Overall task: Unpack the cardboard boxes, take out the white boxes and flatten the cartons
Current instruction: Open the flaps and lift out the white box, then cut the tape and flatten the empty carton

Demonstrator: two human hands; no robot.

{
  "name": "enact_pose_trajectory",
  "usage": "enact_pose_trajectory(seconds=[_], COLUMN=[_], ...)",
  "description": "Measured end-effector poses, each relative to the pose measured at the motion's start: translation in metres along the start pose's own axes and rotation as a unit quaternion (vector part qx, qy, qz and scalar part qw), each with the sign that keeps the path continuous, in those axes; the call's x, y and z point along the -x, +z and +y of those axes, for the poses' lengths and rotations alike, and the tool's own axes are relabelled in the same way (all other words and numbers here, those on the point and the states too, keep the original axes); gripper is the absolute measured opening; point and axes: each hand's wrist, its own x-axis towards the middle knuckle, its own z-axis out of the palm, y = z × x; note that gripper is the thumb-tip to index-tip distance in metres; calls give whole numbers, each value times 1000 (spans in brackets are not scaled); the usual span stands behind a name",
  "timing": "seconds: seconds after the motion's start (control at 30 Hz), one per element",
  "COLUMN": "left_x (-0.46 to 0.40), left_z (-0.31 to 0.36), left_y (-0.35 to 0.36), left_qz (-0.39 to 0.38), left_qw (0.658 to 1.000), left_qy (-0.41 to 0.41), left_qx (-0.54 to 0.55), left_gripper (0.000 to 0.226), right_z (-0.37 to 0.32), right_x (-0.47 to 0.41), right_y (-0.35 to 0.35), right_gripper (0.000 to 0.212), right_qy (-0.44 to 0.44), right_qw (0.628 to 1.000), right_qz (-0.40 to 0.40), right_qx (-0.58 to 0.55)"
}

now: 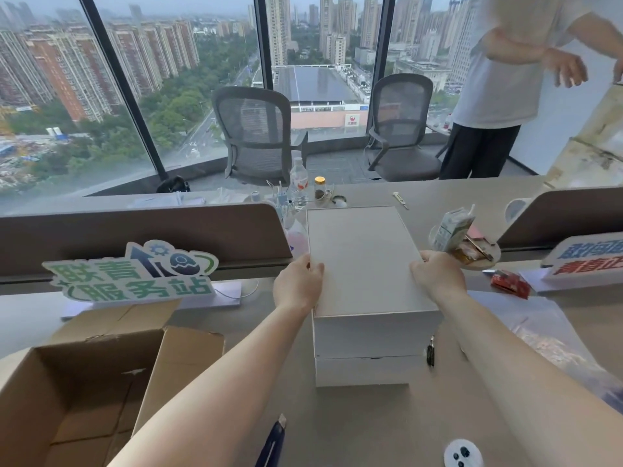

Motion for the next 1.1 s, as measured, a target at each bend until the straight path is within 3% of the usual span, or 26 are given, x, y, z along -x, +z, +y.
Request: enact_pose_trajectory(seconds=[0.13,0.23,0.33,0.63,0.9,1.1], left_x=[2,15,36,94,146,184], left_z=[-10,-27,-51,-184,-328,-416], left_y=[-3,-12,-30,-133,-215,-259], left_qz=[-31,-43,-42,58,25,-57], left_qw=[998,990,986,994,1000,987], left_qy=[11,16,2,-15,-15,95], left_qx=[58,132,161,95,5,-112], left_gripper=[24,29,41,34,31,30], right_z=[-15,-44,-78,-125,-148,-143], right_x=[15,50,94,205,326,392], right_y=[0,14,39,152,269,316], right_gripper=[22,41,45,38,37,35], right_qy=[-13,-141,-246,-358,-380,-333], right_qw=[997,985,964,933,912,930], right_qz=[9,85,99,-46,-154,-147], right_qx=[71,59,-2,0,35,58])
